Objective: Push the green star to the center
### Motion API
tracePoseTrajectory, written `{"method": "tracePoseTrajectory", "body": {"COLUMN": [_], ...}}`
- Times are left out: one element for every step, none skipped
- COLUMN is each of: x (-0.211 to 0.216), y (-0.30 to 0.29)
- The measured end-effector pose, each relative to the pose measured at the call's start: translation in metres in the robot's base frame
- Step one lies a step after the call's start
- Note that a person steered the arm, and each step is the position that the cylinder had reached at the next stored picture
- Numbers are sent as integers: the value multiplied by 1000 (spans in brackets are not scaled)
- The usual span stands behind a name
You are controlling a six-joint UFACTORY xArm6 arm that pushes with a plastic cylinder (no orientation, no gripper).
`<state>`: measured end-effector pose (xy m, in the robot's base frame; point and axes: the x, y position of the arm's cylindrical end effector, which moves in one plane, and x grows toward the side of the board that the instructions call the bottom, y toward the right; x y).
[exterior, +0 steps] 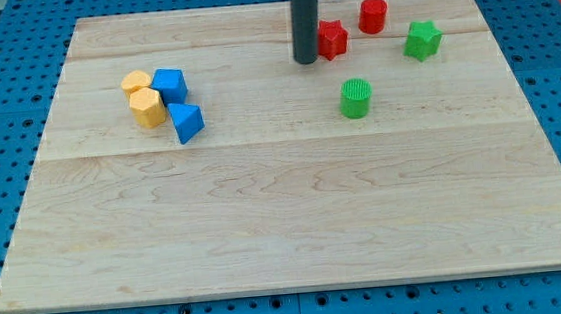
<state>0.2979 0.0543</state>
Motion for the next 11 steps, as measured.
{"method": "tracePoseTrajectory", "body": {"x": [-9,-24,-27,-25,14,-6,3,8,7,6,6], "y": [49,99,176,236,203,110,12,-25,-25,-25,-29]}}
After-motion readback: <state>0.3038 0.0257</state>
